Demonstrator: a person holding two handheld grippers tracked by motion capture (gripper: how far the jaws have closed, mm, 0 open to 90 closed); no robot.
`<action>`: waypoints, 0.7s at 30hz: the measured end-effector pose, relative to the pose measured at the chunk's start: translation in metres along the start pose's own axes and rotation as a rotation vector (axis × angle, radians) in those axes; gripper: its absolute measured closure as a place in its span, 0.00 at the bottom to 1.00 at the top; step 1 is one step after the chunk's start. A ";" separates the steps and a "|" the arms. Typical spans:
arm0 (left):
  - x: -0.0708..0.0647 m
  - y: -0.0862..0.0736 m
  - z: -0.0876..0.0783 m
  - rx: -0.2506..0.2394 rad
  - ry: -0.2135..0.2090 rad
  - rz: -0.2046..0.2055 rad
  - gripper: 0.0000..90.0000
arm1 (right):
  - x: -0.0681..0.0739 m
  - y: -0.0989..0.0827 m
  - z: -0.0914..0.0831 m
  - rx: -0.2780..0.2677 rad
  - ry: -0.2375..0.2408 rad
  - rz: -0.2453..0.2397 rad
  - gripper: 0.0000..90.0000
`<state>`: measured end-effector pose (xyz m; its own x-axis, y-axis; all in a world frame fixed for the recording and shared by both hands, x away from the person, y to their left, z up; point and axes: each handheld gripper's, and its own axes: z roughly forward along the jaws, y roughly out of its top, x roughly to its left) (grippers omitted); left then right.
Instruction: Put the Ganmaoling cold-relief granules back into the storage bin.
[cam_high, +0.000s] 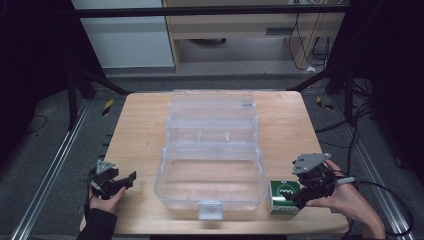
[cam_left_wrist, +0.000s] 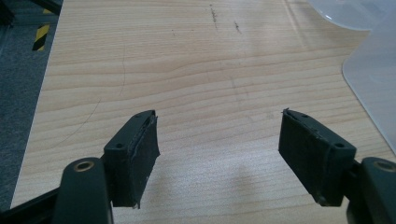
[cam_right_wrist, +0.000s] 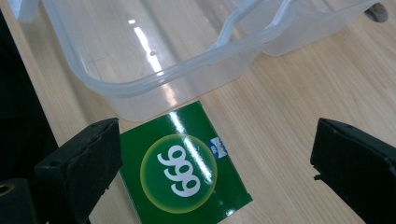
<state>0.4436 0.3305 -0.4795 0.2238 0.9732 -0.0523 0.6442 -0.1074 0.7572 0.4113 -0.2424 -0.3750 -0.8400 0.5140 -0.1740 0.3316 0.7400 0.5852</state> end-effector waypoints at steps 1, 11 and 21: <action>0.000 0.000 0.000 0.000 -0.001 0.000 0.31 | 0.001 0.000 0.001 0.004 0.009 -0.003 0.03; 0.000 0.000 0.000 0.000 0.000 0.002 0.31 | 0.003 -0.003 0.008 0.052 0.055 -0.049 0.02; 0.000 0.000 0.000 0.001 0.003 0.004 0.31 | 0.005 -0.007 0.020 0.124 0.106 -0.098 0.02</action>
<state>0.4437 0.3310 -0.4797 0.2242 0.9734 -0.0479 0.6439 -0.1111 0.7570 0.4129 -0.2363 -0.3954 -0.9094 0.3926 -0.1369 0.2906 0.8356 0.4662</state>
